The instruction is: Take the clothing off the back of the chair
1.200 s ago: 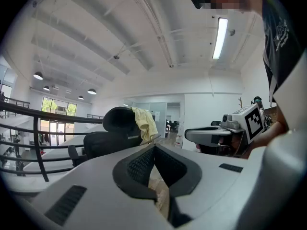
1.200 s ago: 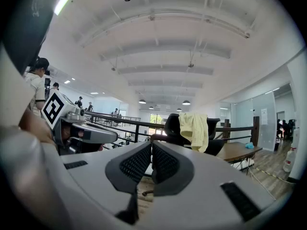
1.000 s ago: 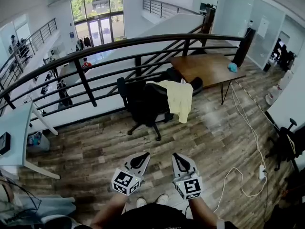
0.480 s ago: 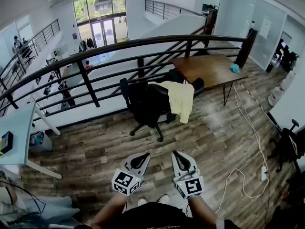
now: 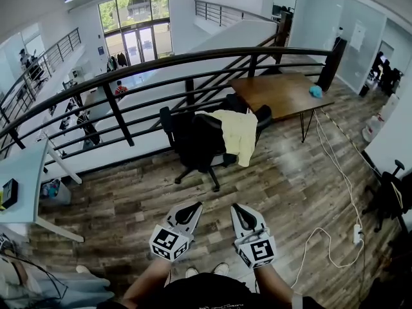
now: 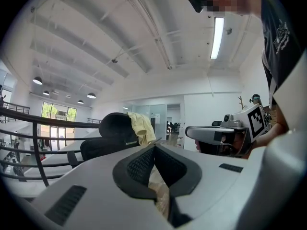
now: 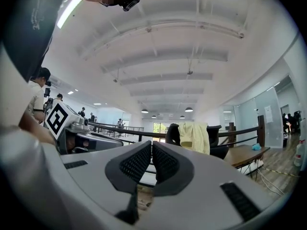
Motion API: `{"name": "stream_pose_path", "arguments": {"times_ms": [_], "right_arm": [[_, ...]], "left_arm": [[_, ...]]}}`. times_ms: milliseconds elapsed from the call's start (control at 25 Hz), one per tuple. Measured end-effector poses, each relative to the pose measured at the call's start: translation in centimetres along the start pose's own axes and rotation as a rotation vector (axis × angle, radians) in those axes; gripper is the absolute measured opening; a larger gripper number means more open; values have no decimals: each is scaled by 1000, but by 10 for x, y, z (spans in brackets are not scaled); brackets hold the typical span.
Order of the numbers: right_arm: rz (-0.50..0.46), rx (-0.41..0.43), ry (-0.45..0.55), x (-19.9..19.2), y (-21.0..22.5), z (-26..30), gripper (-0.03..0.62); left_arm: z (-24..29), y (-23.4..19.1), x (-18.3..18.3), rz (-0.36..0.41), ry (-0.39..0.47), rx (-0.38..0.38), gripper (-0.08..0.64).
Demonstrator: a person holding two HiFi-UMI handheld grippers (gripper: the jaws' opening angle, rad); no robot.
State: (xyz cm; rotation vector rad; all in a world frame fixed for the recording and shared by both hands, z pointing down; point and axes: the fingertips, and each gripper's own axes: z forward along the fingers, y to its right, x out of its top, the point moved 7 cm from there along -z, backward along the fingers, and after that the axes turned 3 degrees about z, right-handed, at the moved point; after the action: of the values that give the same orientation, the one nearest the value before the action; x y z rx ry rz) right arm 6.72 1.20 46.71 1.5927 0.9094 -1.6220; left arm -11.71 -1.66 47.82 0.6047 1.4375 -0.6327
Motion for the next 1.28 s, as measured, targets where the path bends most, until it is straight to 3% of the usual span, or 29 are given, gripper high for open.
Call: {"name": "stream_pose_path", "arguments": {"times_ms": [120,240,480,640,800,1080,1280], "right_arm": [[-20,-8,57,-3,7,-3,23],[-24,-13,0,-6,15,-9,23],[20,11,45,-3,22,-9,23],[8,31,-10,-3,23,-4,23],[13,58,12,1,31,5,23],[4,61,85,3,45,33,23],[-25,55,60,7,57,58,23]], "left_arm": [[5,7,-3,-3,-4,1,14],[9,13,-4,-5,-9,7,14],[7,19,-6,-12,-17,44,14],[4,15,-8,-16,-30,63,12],[12,8,-9,-32,-17,80,14],[48,-10,-3,9,-14,13,14],[75,-31,-1,2,2,-5,14]]}}
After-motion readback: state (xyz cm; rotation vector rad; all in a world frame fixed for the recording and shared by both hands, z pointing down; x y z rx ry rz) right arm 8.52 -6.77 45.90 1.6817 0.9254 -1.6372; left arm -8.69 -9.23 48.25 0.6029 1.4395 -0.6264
